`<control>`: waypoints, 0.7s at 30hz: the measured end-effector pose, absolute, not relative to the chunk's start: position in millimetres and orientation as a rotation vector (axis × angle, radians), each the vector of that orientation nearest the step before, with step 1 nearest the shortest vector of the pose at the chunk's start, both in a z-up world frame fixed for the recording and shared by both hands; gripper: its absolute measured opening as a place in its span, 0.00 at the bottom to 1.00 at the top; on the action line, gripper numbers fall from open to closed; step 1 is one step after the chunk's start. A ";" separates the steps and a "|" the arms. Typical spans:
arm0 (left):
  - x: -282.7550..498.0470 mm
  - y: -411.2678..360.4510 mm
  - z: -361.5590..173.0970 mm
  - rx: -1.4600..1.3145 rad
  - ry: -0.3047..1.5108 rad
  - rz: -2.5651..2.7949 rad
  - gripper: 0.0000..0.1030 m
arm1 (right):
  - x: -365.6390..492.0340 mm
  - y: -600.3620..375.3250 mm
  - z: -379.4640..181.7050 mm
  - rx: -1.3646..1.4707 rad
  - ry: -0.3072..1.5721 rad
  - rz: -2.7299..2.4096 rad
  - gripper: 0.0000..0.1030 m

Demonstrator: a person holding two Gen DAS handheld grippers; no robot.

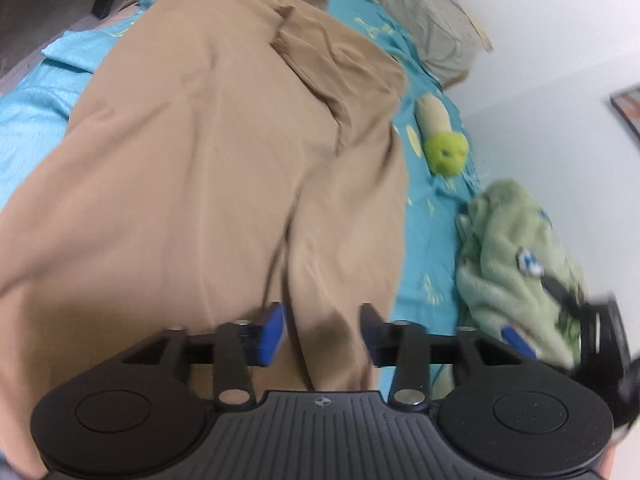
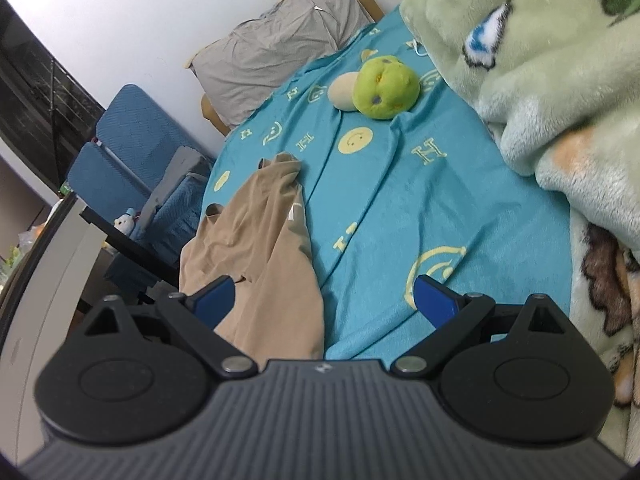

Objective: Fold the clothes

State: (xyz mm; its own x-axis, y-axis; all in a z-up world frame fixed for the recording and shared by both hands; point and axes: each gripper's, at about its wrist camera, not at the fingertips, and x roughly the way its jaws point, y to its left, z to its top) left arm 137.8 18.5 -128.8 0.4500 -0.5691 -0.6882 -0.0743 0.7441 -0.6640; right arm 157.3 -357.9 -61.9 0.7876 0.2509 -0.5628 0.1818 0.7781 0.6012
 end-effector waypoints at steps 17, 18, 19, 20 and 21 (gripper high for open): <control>87.6 -22.0 -111.1 -0.436 1.126 -0.465 0.05 | 161.2 -332.3 -63.1 0.538 0.717 0.059 0.95; 83.2 -22.6 -112.2 -0.410 1.141 -0.454 0.05 | 160.7 -330.4 -62.2 0.521 0.713 0.056 0.95; 79.1 -25.0 -115.1 -0.364 1.158 -0.434 0.05 | 161.3 -328.0 -60.8 0.505 0.709 0.058 0.95; 77.8 -27.9 -120.1 -0.318 1.173 -0.408 0.05 | 161.9 -325.5 -59.4 0.489 0.704 0.060 0.95; 77.7 -30.2 -125.4 -0.288 1.186 -0.383 0.05 | 162.1 -322.6 -57.9 0.474 0.699 0.064 0.95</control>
State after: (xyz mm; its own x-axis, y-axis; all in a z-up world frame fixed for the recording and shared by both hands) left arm 77.7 -30.2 -125.4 0.3237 -0.4355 -0.8400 0.1381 0.9000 -0.4134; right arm 162.1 -322.6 -57.9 0.7683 0.2121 -0.6039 0.0994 0.8925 0.4400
